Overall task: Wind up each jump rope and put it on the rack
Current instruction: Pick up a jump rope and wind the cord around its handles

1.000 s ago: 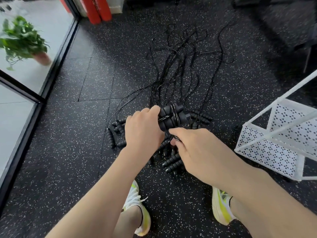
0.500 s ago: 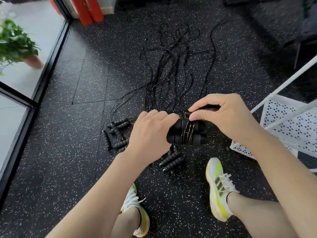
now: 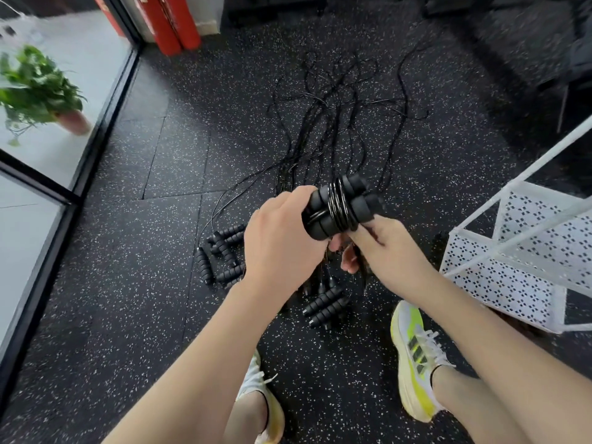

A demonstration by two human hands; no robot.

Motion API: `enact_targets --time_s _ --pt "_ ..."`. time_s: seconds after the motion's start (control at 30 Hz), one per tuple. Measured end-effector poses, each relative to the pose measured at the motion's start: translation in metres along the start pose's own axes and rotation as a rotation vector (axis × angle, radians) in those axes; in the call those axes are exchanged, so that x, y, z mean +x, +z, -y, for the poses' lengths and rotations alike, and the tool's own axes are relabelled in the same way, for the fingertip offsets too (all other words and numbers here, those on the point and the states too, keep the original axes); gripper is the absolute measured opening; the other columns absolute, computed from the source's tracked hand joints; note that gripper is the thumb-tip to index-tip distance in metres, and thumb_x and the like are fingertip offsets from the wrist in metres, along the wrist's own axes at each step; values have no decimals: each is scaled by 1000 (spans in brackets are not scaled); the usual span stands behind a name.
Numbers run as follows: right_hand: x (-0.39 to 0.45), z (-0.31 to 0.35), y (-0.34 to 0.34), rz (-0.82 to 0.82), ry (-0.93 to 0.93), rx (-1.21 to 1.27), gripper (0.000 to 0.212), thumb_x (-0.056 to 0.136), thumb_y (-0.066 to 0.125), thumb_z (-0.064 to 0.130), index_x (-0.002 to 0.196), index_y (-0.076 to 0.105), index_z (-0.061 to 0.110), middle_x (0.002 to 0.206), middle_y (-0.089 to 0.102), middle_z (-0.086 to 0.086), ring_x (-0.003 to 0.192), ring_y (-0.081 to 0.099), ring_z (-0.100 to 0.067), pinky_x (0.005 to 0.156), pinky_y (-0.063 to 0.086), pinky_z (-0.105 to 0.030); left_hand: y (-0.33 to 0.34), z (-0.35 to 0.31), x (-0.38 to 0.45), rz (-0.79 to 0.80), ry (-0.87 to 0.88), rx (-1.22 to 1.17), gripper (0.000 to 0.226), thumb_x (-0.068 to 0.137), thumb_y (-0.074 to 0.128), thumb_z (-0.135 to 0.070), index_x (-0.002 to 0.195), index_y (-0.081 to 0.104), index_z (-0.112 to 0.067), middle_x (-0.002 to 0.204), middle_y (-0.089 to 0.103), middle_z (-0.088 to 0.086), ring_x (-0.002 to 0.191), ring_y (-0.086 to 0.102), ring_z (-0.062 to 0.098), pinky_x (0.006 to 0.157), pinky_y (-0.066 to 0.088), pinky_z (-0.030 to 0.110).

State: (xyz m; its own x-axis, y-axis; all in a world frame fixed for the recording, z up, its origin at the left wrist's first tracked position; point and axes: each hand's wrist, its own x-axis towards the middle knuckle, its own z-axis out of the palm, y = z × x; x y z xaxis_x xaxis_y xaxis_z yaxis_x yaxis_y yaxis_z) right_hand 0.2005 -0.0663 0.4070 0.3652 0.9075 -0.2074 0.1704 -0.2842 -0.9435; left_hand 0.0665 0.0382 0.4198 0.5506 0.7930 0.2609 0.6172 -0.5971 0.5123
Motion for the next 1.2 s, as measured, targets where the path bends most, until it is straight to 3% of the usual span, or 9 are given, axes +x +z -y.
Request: enact_targets --time_s 0.07,0.2,0.4,0.5,0.57,0.7,0.87,1.0,1.2 --pt "-3 5 7 18 -26 -110 27 109 41 20 96 64 17 77 73 8 52 64 -15 55 52 -26 -1 -1 4 -17 -66 42 29 81 70 -27 110 65 -32 90 66 -9 84 59 22 71 45 35" --pt "-9 14 15 99 -9 -311 19 108 39 26 106 57 32 78 73 9 53 67 -16 56 55 -34 0 1 8 -31 -130 117 33 85 63 -26 117 62 -34 92 65 -8 87 60 26 73 47 37" --pt "-21 35 16 178 22 -462 14 105 47 26 105 56 15 74 70 2 48 63 1 52 50 -20 4 9 11 -26 -188 156 29 89 63 -33 118 62 -31 95 64 -6 89 61 28 72 40 35" --pt "-24 39 19 191 13 -531 19 104 47 31 115 55 16 72 70 2 58 68 -5 71 60 -38 4 13 11 0 -213 163 26 88 64 -34 114 61 -32 94 63 -6 89 61 28 73 41 36" --pt "-26 43 20 205 11 -596 23 105 45 32 118 55 15 73 69 0 65 69 -15 72 58 -47 4 13 11 13 -235 151 24 87 63 -36 111 61 -32 95 64 -6 88 60 29 73 43 37" --pt "-27 46 21 211 -8 -681 32 107 39 30 133 52 16 76 66 -2 64 65 -15 68 57 -43 2 15 13 25 -284 111 20 85 64 -35 105 61 -31 91 65 -5 79 55 26 67 43 35" --pt "-26 44 23 190 -28 -692 27 107 38 30 117 57 13 72 61 0 55 57 -12 53 46 -34 -1 19 14 32 -324 103 21 83 66 -33 103 60 -32 90 67 -5 82 59 28 69 47 36" --pt "-27 47 22 169 -64 -638 33 105 44 30 77 49 15 65 53 -3 47 44 -13 48 32 -27 5 20 9 -10 -217 196 19 86 65 -34 104 60 -30 91 65 -4 82 60 30 68 41 36" --pt "-23 56 1 135 -129 -605 24 103 52 30 84 63 20 51 53 6 44 49 -5 47 41 -20 12 17 -5 18 107 370 42 72 76 -18 111 61 -20 86 63 -1 81 59 31 70 38 38"
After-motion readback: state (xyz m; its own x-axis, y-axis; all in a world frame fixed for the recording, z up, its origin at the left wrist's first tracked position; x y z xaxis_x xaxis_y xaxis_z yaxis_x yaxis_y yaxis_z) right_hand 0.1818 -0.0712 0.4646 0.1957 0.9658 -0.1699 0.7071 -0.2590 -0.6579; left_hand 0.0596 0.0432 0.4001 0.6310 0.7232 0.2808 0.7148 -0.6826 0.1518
